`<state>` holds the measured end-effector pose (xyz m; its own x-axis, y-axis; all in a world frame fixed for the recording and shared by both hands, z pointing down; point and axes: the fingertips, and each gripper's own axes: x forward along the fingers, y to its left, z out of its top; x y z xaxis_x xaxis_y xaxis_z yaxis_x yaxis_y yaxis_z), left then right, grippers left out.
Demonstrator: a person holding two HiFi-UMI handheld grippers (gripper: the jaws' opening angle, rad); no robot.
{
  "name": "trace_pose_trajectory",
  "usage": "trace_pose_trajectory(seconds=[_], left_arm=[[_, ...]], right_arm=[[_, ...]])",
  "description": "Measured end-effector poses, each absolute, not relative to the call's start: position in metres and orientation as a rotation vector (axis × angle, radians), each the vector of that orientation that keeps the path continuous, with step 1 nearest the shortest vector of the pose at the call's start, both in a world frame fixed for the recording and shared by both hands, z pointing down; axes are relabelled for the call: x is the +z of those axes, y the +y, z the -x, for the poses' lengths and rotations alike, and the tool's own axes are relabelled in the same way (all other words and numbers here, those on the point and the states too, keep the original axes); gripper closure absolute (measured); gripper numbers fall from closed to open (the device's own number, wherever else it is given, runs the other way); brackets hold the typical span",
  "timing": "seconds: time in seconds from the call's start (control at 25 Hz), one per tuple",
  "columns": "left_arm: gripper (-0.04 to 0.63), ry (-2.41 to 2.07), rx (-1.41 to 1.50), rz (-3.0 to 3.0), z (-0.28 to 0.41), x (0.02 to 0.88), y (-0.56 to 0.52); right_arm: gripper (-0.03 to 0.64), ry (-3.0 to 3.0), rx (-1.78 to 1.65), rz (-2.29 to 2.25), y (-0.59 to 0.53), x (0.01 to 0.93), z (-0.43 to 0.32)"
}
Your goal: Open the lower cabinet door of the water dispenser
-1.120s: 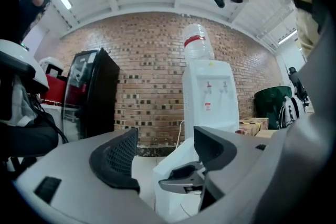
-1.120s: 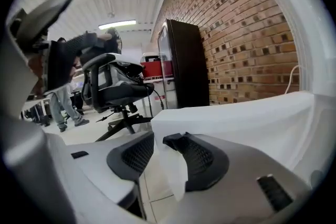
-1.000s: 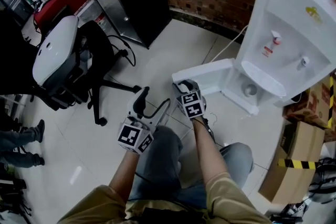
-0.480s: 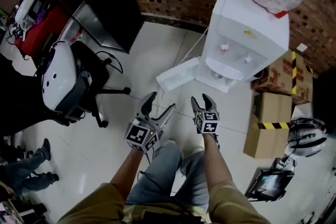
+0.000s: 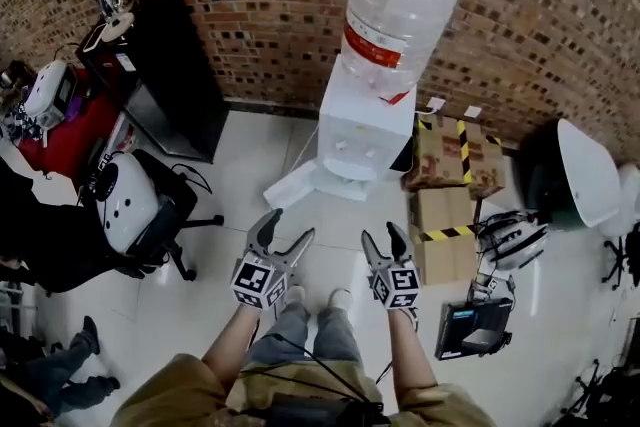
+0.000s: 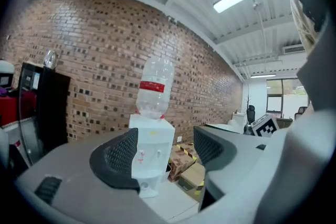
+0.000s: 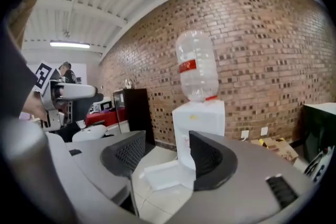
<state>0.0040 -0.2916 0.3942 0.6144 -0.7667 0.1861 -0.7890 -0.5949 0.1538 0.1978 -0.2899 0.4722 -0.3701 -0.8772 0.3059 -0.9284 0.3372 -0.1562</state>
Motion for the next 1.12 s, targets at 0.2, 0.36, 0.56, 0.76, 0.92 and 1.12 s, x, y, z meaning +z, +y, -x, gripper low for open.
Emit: trace_pose_trajectory(seconds=[0.2, 0.36, 0.56, 0.76, 0.92, 1.12], left_arm=[[0.272, -1.246, 0.111, -2.708, -0.013, 0.320, -0.268], [0.272, -1.244, 0.093, -2.742, -0.031, 0.299, -0.240], [0.272, -1.362, 0.043, -2.681, -0.052, 0.294, -0.211], [0.272, -1.430, 0.023, -2.706, -0.078, 0.282, -0.187], [0.272, -1.455, 0.004, -2.720, -0.088, 0.268, -0.177], [0.272, -1.498, -0.047, -2.739, -0.098, 0.257, -0.172]], right_arm=[[0.196, -2.521, 0.353, -1.786, -0.251, 0.371, -0.194], [0.186, -2.562, 0.268, -1.830, -0.224, 0.337, -0.203], [0.189, -2.556, 0.163, -1.831, -0.201, 0.320, -0.232], [0.193, -2.520, 0.120, -1.891, -0.181, 0.306, -0.268], [0.193, -2.528, 0.058, -1.883, -0.171, 0.290, -0.279], [0.193, -2.563, 0.018, -1.854, -0.163, 0.276, -0.280]])
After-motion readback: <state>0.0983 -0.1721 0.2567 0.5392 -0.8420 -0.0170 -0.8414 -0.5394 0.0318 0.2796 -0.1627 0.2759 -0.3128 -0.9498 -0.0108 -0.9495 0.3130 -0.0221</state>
